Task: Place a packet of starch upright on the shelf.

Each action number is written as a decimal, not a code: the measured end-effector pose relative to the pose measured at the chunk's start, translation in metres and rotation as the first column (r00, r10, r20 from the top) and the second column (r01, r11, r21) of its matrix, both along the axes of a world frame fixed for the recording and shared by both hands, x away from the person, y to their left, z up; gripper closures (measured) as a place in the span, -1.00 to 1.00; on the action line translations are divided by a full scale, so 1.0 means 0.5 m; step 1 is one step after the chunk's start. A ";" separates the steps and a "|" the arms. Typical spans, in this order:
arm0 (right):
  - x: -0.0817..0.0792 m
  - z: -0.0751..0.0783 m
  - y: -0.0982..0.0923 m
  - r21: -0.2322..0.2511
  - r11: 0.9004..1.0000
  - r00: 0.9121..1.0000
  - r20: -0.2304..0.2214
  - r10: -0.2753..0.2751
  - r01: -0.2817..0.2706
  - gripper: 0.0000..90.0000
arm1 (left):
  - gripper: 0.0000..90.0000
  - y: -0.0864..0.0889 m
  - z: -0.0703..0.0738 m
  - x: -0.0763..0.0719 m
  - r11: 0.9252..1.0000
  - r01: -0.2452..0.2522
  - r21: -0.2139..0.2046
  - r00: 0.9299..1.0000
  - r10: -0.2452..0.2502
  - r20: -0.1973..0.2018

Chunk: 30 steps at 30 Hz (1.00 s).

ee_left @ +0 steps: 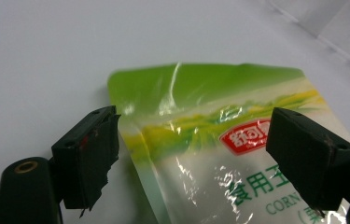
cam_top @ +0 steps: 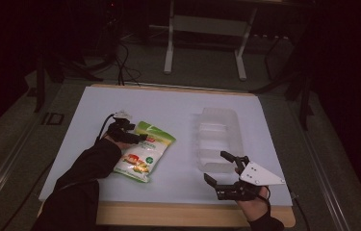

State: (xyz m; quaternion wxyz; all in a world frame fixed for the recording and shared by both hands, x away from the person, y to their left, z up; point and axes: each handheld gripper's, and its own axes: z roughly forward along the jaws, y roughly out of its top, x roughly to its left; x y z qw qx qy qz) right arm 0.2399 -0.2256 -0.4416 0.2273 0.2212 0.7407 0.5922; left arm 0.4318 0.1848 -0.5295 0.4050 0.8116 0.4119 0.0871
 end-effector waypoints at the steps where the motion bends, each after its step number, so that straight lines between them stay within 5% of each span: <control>1: 0.000 0.000 0.000 0.001 1.000 1.000 -0.003 0.000 0.000 -0.71 | -0.61 0.001 -0.005 0.003 1.000 0.007 -0.005 1.000 -0.007 -0.030; 4: 0.001 -0.001 0.000 -0.001 1.000 1.000 -0.005 -0.001 0.001 -0.71 | -0.67 0.001 -0.012 0.006 1.000 -0.006 -0.023 0.997 0.004 -0.072; 10: 0.001 -0.001 0.001 -0.003 1.000 1.000 -0.004 -0.003 0.003 -0.71 | -0.67 -0.004 -0.010 0.006 1.000 -0.016 -0.001 0.997 0.016 -0.078; 13: 0.000 -0.001 0.003 -0.007 1.000 1.000 -0.005 -0.002 0.002 -0.71 | -0.64 -0.018 -0.002 0.003 0.998 -0.017 0.055 0.995 0.023 -0.094; 17: 0.001 -0.002 0.003 -0.008 1.000 1.000 -0.008 -0.003 0.003 -0.71 | -0.18 -0.037 0.009 -0.007 0.994 0.033 0.102 0.992 -0.021 -0.121; 22: 0.003 -0.002 0.003 -0.006 1.000 1.000 -0.015 -0.003 0.003 -0.71 | 0.00 -0.053 0.017 -0.012 0.987 0.027 0.156 0.991 -0.006 -0.135; 27: 0.003 -0.002 0.006 -0.006 1.000 1.000 -0.018 -0.002 0.002 -0.71 | 0.62 -0.061 0.019 -0.022 0.978 0.006 0.211 0.996 0.014 -0.092; 30: 0.003 -0.002 0.006 -0.005 1.000 1.000 -0.019 0.001 -0.001 -0.71 | 0.76 -0.071 0.023 -0.029 0.968 0.012 0.250 0.998 0.005 -0.068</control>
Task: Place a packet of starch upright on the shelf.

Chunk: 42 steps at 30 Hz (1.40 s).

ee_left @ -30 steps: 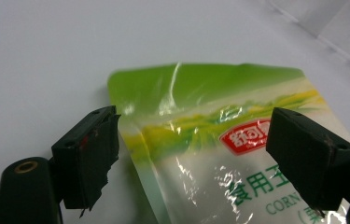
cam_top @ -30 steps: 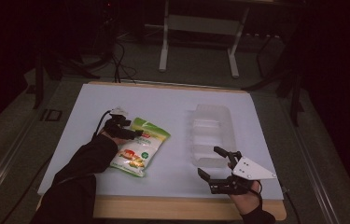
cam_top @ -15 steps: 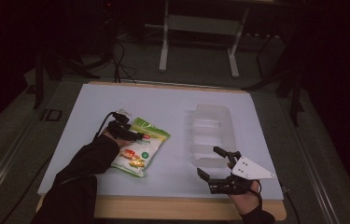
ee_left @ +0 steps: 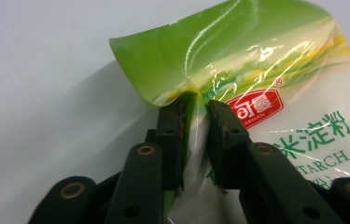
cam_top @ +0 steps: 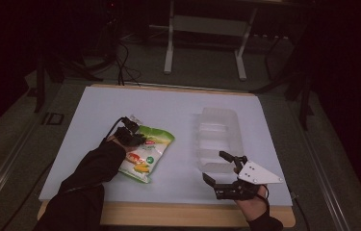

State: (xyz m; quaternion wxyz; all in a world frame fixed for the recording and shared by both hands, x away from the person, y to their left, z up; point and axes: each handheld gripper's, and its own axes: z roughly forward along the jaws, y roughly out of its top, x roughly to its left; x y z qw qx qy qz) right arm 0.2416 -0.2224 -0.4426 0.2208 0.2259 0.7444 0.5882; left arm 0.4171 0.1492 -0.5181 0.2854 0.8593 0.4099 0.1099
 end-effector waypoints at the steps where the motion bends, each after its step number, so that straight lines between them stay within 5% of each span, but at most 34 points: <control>1: 0.001 0.000 0.000 -0.002 1.000 1.000 0.001 0.000 0.000 -0.71 | 0.84 -0.003 0.002 -0.002 1.000 0.002 0.009 1.000 -0.002 0.006; 3: 0.001 0.000 0.001 -0.005 1.000 1.000 -0.002 0.000 0.000 -0.71 | 0.89 -0.008 0.005 -0.005 0.999 0.012 0.037 1.000 -0.012 0.022; 15: 0.003 0.002 -0.006 0.009 1.000 1.000 -0.007 -0.014 0.014 -0.70 | 0.92 0.015 0.044 -0.023 0.997 0.010 -0.073 0.997 -0.005 0.074; 19: 0.002 0.003 -0.007 0.014 1.000 1.000 -0.004 -0.014 0.014 -0.71 | 0.92 0.019 0.062 -0.032 0.993 0.013 -0.119 0.996 -0.002 0.092; 42: 0.001 0.007 -0.002 0.017 1.000 0.999 -0.025 -0.022 0.023 -0.76 | 0.92 0.029 0.151 -0.110 0.967 0.099 -0.235 0.979 -0.053 0.195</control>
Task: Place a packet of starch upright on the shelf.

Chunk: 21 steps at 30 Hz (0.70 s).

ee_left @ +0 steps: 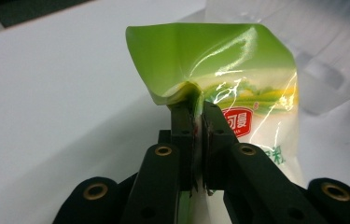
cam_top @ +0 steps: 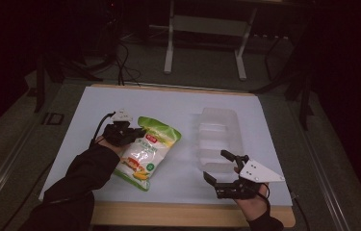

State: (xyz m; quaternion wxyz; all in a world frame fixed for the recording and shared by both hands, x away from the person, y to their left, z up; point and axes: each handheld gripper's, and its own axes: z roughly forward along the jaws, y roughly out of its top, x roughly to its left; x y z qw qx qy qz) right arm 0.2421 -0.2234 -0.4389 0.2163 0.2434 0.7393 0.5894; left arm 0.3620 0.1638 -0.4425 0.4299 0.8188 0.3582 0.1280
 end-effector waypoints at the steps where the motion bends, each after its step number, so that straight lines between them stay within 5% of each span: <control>1: 0.001 0.000 0.000 -0.001 1.000 1.000 -0.002 0.003 -0.003 -0.76 | 0.92 -0.001 0.004 -0.004 1.000 0.003 -0.005 1.000 -0.003 0.005; 9: 0.000 0.002 -0.004 0.001 1.000 1.000 0.005 0.007 -0.007 -0.71 | 0.93 -0.007 0.030 -0.041 0.998 0.057 -0.042 0.998 -0.055 0.043; 21: -0.003 0.004 -0.003 0.003 1.000 1.000 0.013 0.016 -0.016 -0.69 | 0.93 -0.003 0.056 -0.095 0.995 0.063 -0.076 0.994 -0.056 0.095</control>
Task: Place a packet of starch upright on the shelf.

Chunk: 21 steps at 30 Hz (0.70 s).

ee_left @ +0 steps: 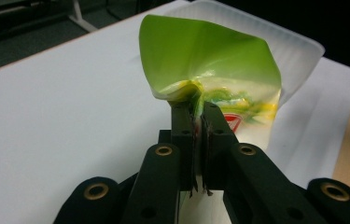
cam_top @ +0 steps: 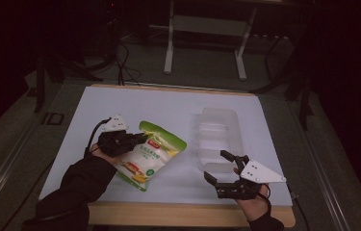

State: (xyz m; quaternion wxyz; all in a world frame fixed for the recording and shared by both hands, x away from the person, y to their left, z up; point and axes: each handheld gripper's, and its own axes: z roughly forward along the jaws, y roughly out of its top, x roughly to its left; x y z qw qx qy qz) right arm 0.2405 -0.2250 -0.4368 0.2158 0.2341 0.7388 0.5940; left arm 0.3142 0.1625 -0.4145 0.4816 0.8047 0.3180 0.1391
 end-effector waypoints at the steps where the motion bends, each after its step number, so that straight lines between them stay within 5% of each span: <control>1: -0.001 0.001 0.000 0.001 1.000 1.000 0.002 -0.002 0.002 -0.68 | 0.93 0.001 0.003 -0.005 1.000 -0.005 -0.007 1.000 0.005 0.002; 10: -0.004 0.019 0.007 0.021 1.000 1.000 -0.017 0.011 -0.011 -0.68 | 0.93 0.022 0.032 -0.032 0.994 -0.062 -0.085 0.996 0.067 0.057; 15: 0.005 0.043 0.023 0.030 0.999 0.999 -0.023 0.045 -0.044 -0.66 | 0.93 0.021 0.048 -0.035 0.979 -0.102 -0.177 0.990 0.117 0.077; 21: 0.032 0.080 0.056 0.047 0.994 0.995 -0.040 0.096 -0.094 -0.61 | 0.93 -0.005 0.065 -0.038 0.968 -0.102 -0.231 0.985 0.130 0.109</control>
